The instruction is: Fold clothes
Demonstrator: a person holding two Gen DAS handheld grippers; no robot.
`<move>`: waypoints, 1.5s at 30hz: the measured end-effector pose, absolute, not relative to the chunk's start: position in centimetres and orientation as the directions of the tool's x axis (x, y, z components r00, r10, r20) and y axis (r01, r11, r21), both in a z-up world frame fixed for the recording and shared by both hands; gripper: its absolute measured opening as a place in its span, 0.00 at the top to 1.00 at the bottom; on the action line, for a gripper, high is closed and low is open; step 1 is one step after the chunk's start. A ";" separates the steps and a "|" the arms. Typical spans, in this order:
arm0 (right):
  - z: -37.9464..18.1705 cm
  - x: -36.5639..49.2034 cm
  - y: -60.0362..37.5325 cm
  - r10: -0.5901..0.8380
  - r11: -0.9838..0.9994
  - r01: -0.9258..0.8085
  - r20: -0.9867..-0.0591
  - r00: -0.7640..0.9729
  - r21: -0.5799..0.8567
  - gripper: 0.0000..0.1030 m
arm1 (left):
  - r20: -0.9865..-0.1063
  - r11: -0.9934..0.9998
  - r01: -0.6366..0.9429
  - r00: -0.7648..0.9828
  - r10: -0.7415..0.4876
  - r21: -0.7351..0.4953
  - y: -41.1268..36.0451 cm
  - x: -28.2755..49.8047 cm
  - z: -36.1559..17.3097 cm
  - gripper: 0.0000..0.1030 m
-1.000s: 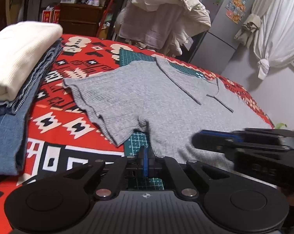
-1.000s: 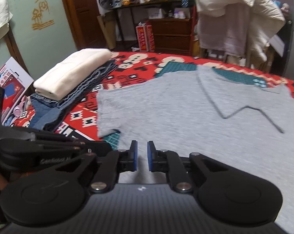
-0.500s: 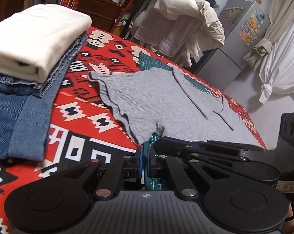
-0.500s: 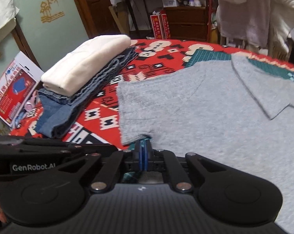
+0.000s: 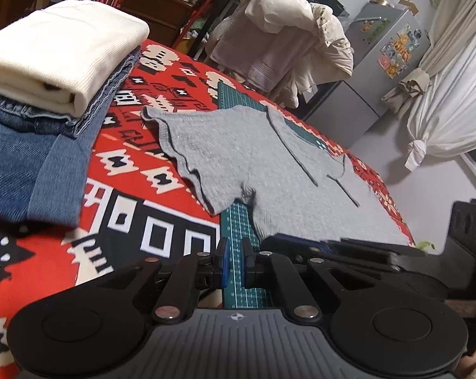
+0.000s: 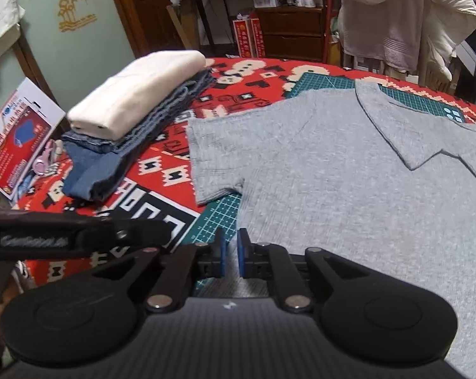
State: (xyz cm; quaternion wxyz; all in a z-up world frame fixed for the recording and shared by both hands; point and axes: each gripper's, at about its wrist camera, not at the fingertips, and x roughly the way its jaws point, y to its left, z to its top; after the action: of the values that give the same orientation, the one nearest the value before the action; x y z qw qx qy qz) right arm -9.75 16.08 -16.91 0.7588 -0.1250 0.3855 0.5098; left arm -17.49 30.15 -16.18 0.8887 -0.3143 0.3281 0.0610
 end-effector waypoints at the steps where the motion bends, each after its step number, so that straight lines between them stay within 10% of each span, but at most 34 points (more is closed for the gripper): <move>1: -17.1 -9.7 16.2 0.677 0.450 -0.868 -0.714 0.180 0.208 0.90 | -0.624 0.794 -0.316 0.775 -0.100 -0.519 30.2 -17.6 -16.2 0.95; 32: -16.1 -10.2 10.9 0.688 0.473 -0.817 -0.718 0.109 0.329 0.95 | -0.637 0.771 -0.231 0.721 -0.274 -0.594 27.0 -17.7 -17.2 0.81; 45: -16.5 -13.0 12.5 0.651 0.412 -0.878 -0.753 0.097 0.243 0.92 | -0.680 0.811 -0.240 0.692 -0.243 -0.534 26.3 -18.5 -17.3 1.00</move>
State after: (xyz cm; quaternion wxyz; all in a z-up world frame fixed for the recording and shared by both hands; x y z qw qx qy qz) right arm -12.97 12.51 -16.48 0.7281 -0.1355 0.4191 0.5252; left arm -18.45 26.27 -17.35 0.8669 -0.3075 0.3924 -0.0007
